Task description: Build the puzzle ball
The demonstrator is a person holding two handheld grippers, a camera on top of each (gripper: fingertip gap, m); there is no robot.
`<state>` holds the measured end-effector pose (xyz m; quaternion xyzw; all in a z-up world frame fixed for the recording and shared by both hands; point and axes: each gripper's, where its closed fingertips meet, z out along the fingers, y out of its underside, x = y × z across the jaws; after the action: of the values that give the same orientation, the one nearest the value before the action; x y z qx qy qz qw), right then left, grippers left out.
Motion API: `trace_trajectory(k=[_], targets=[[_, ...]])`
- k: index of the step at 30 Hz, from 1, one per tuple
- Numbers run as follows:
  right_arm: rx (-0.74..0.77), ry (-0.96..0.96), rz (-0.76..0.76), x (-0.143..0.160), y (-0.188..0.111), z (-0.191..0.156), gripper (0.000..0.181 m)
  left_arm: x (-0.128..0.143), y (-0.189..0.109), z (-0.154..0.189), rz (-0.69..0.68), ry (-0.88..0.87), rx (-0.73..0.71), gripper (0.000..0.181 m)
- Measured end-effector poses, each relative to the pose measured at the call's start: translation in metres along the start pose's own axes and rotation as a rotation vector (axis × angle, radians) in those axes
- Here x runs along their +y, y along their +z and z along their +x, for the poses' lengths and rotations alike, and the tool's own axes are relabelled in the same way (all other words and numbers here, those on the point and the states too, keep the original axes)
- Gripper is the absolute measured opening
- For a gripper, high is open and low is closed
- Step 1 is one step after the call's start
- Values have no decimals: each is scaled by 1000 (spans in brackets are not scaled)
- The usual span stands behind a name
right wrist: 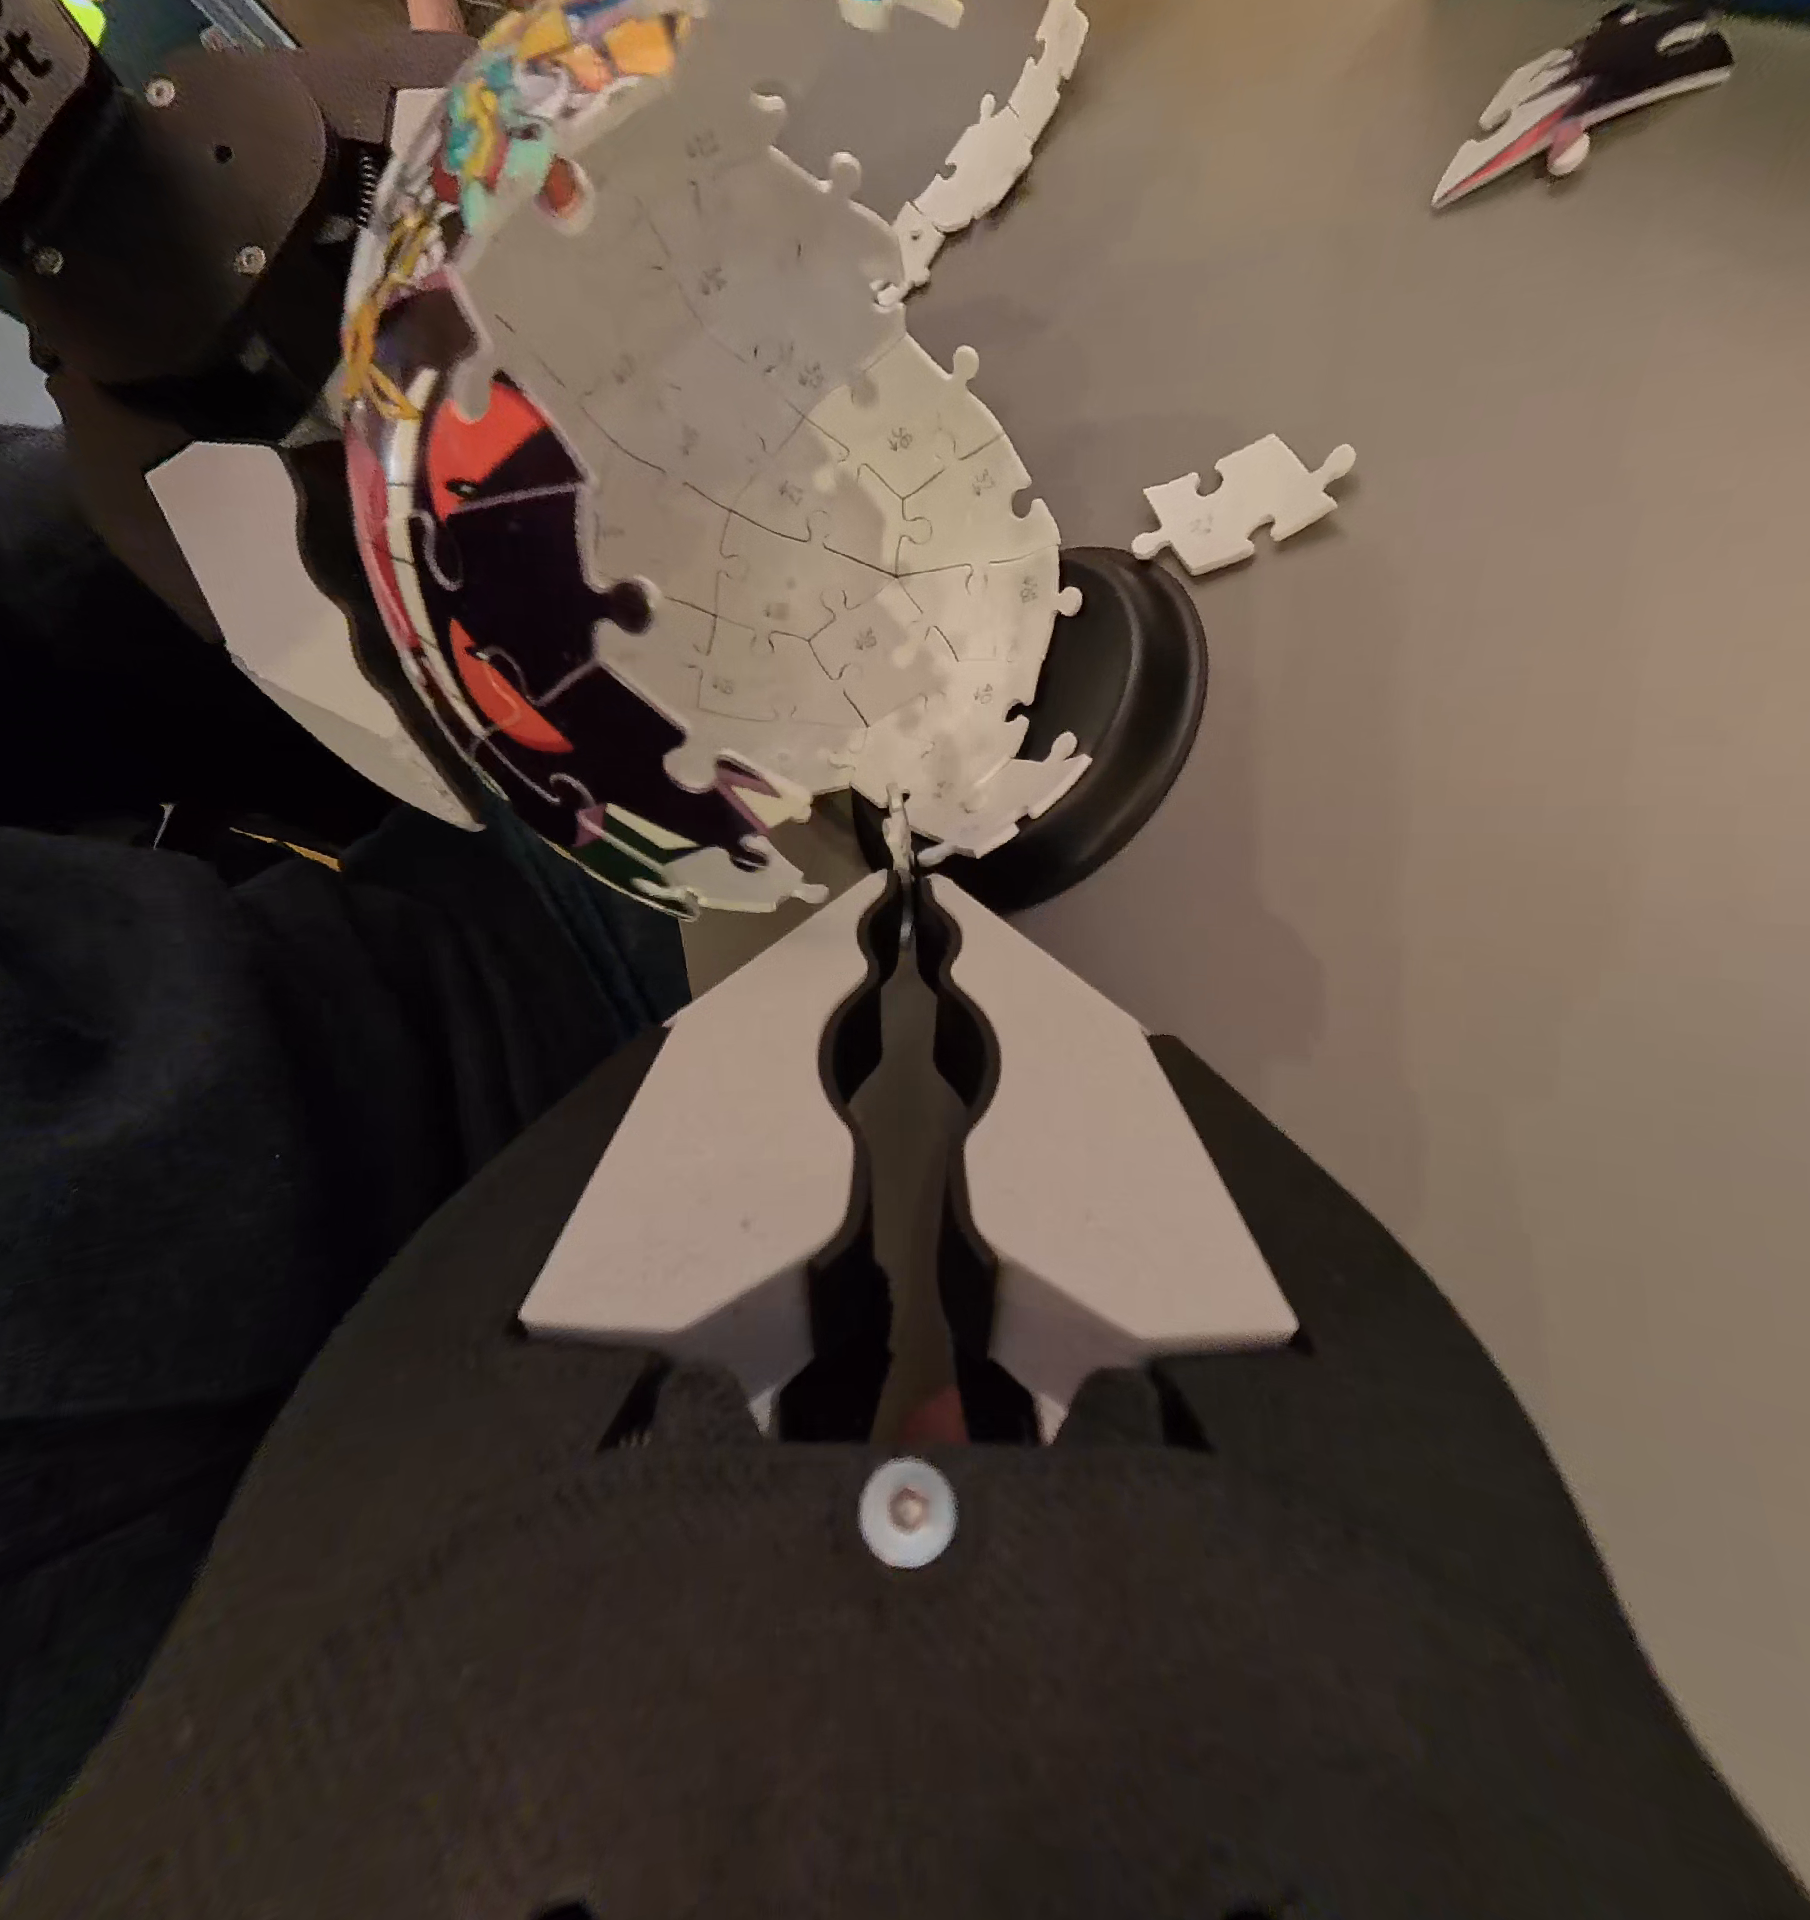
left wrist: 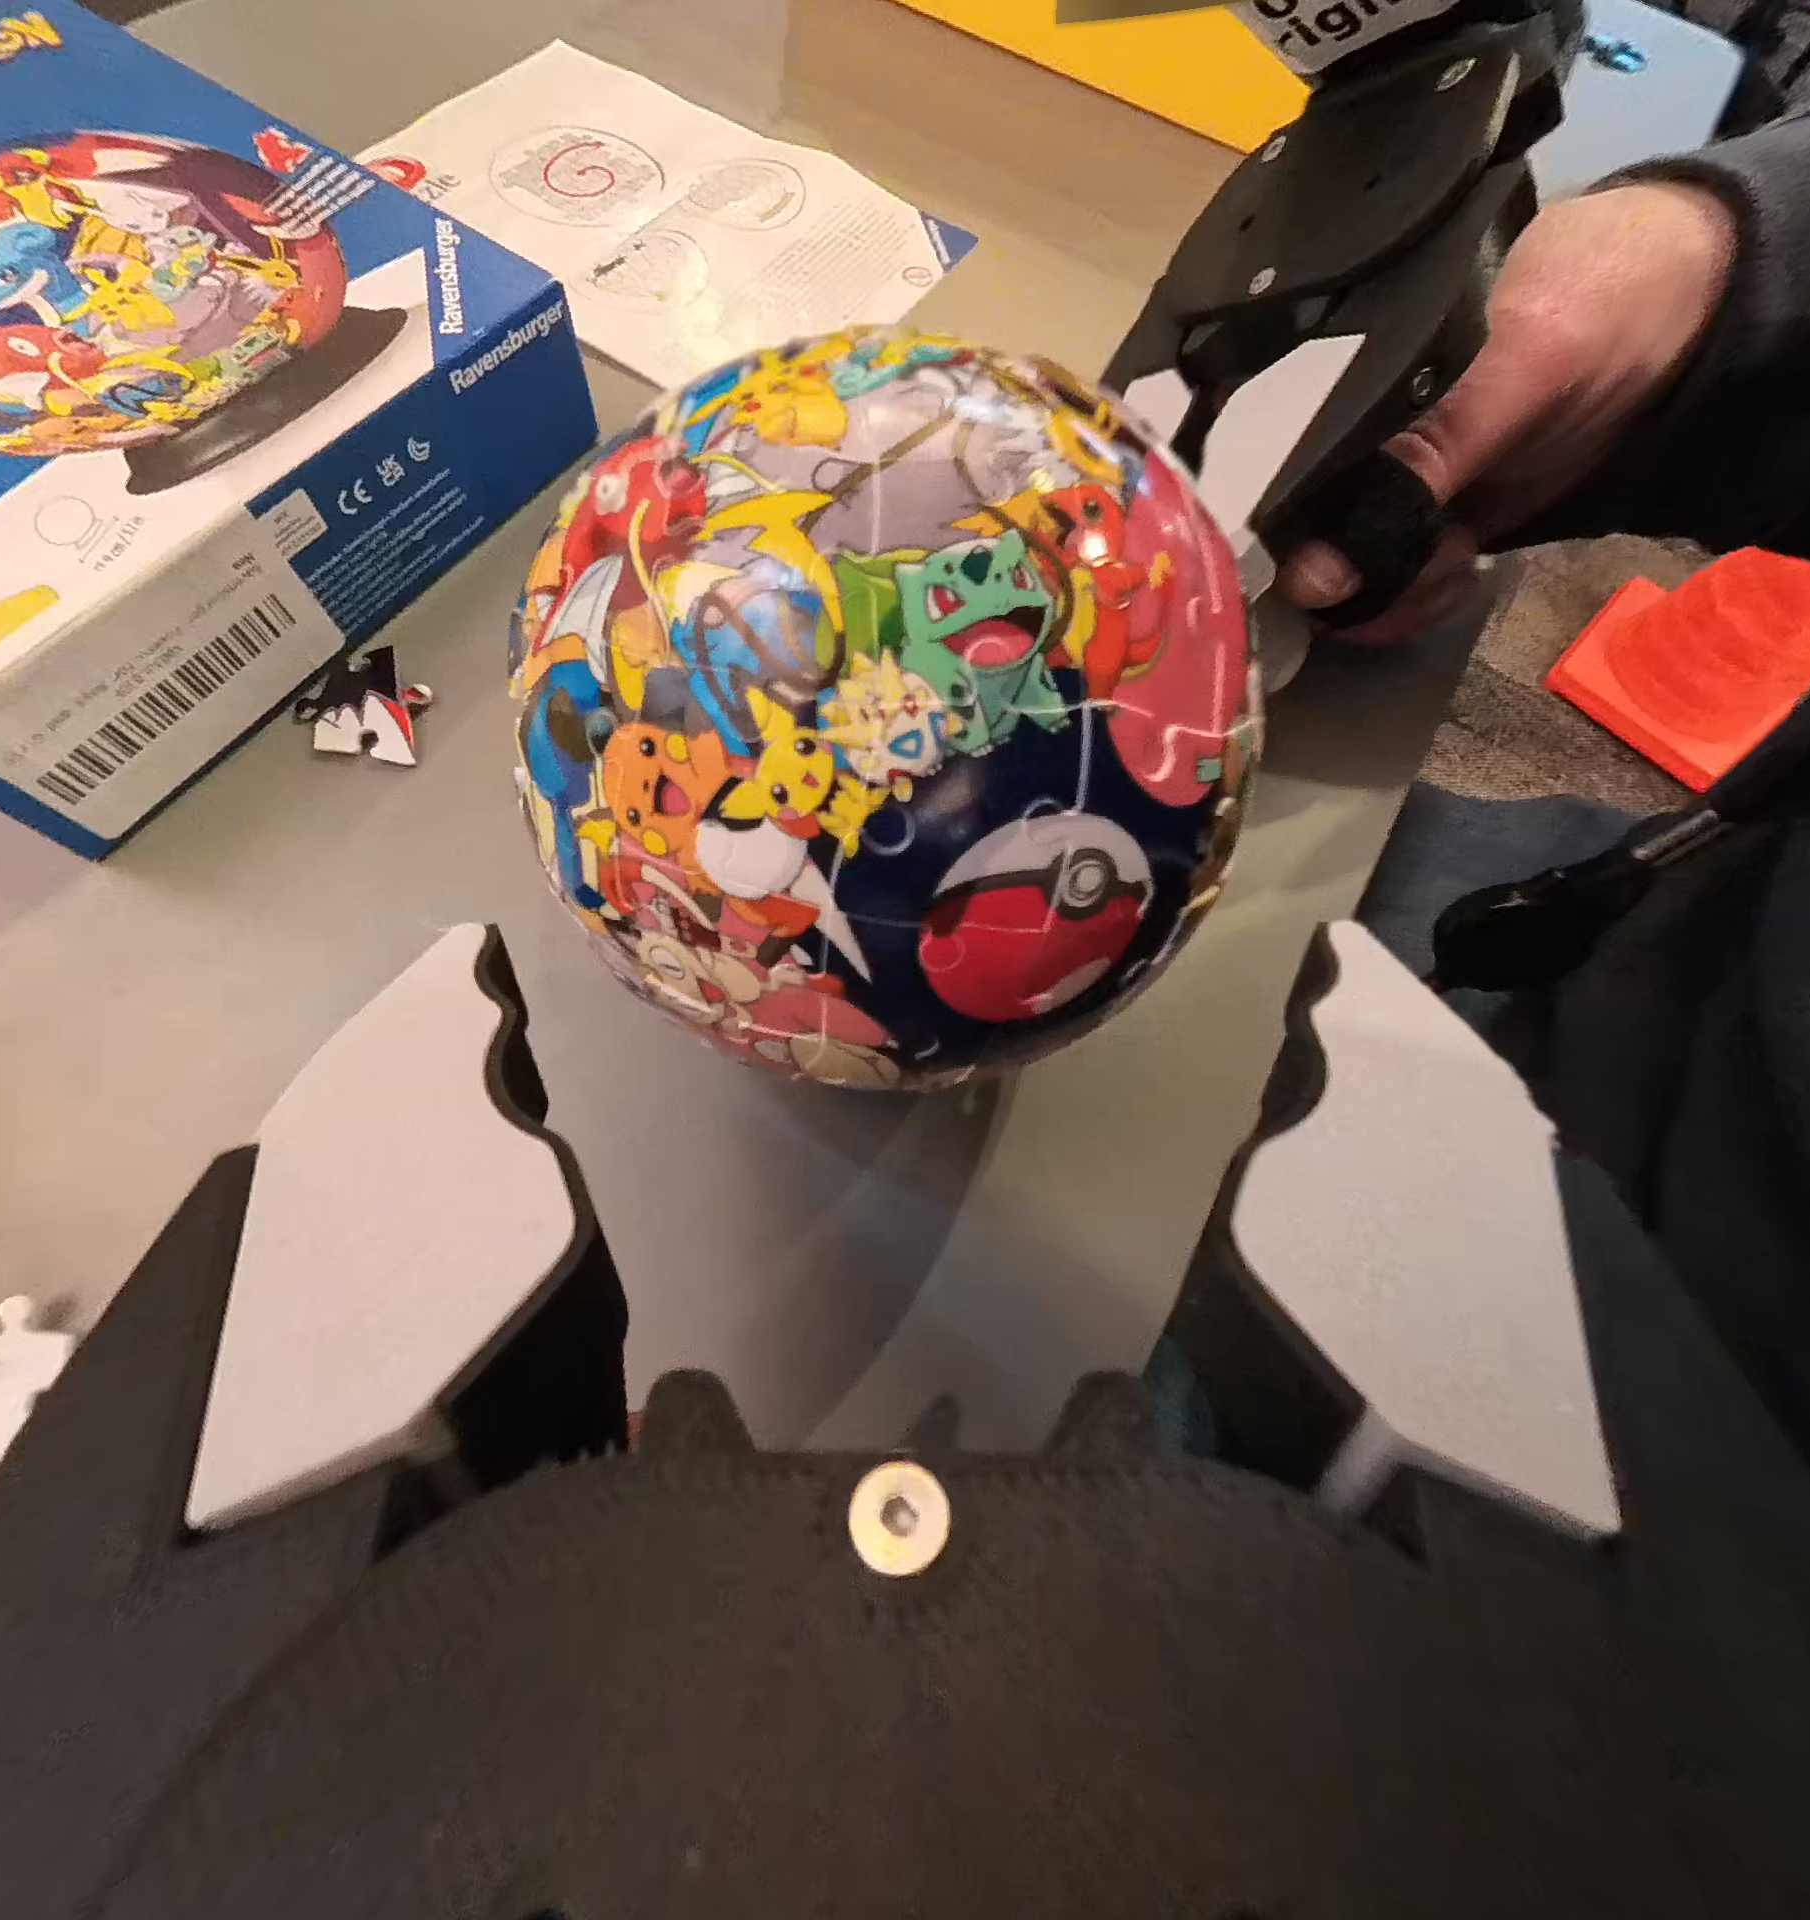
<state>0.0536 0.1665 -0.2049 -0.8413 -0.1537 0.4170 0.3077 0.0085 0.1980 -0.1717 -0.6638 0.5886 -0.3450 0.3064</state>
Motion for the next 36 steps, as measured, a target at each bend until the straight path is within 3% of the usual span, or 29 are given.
trace_trajectory(k=[21, 28, 31, 36], targets=[[-14, 210, -27, 1, 11, 10, 1, 15, 13, -14, 63, -5, 12, 112], [7, 231, 9, -7, 4, 17, 1, -1, 1, -21, 124, -99, 109, 129], [7, 235, 7, -6, 6, 17, 0, -2, 6, -25, 81, -88, 125, 140], [14, 227, 6, -7, 8, 16, 0, -2, 10, -26, 52, -80, 162, 138]])
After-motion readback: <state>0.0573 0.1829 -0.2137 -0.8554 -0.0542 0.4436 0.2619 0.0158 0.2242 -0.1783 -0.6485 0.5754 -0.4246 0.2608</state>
